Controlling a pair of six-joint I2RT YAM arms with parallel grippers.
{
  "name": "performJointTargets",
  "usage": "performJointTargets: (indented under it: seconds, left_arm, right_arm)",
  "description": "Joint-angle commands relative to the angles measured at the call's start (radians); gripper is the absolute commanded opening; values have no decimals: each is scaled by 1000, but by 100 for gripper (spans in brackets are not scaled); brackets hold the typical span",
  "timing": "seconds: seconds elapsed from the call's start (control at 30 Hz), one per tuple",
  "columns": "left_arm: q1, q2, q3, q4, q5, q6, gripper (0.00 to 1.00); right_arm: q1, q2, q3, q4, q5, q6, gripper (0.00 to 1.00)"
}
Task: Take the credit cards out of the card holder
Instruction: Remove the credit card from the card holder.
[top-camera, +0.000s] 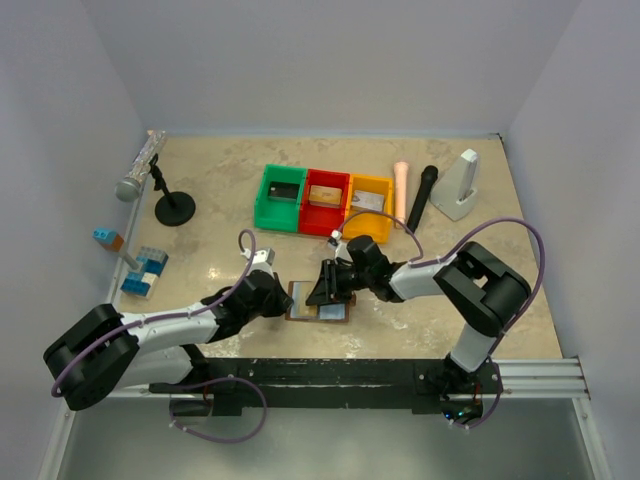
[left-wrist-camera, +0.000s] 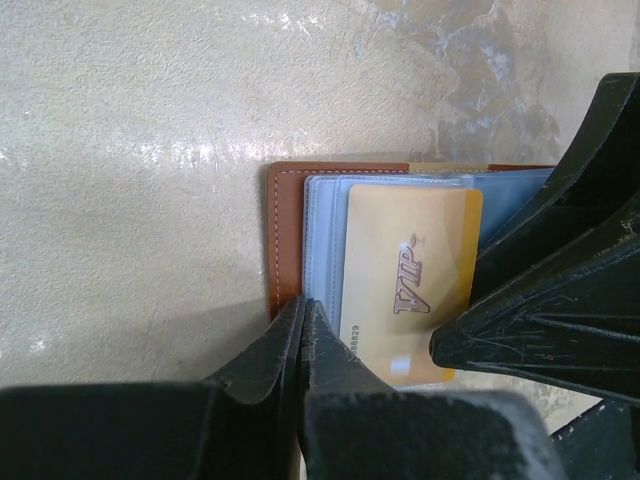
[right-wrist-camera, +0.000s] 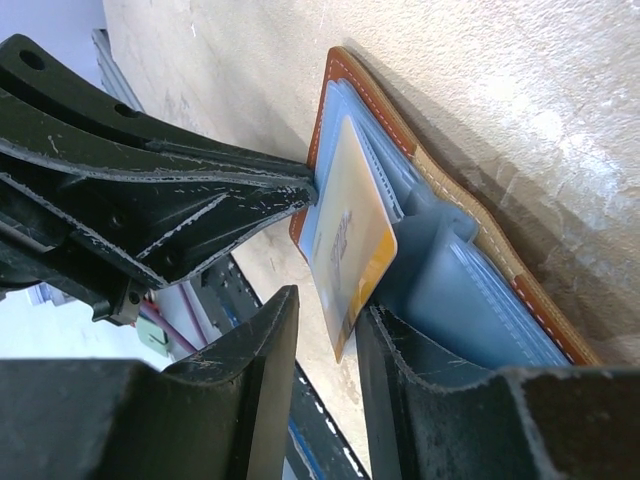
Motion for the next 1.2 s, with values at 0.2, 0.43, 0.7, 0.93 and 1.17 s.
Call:
performJointTargets:
  seconds: [0.2,0.43,0.7,0.93,1.17]
  left_arm:
    - [0,26,-34,-23,-34,-24,0]
    - [-1,52,-39,-16,-31,-30,0]
    - [0,59,-37,1,-18,-24,0]
    - [0,75,-43,59,29,-9,0]
    - [0,100,-49,102,64,-13,0]
  right_arm:
    - [-10,-71,-34,9,11,-21,32]
    - [-17,-87,-44,9,16,-21,29]
    - [-23,-91,-38,3,13,-21,31]
    - [-25,-71,-20,15,10,7,40]
    - [-28,-39,-24,115,17,85,41]
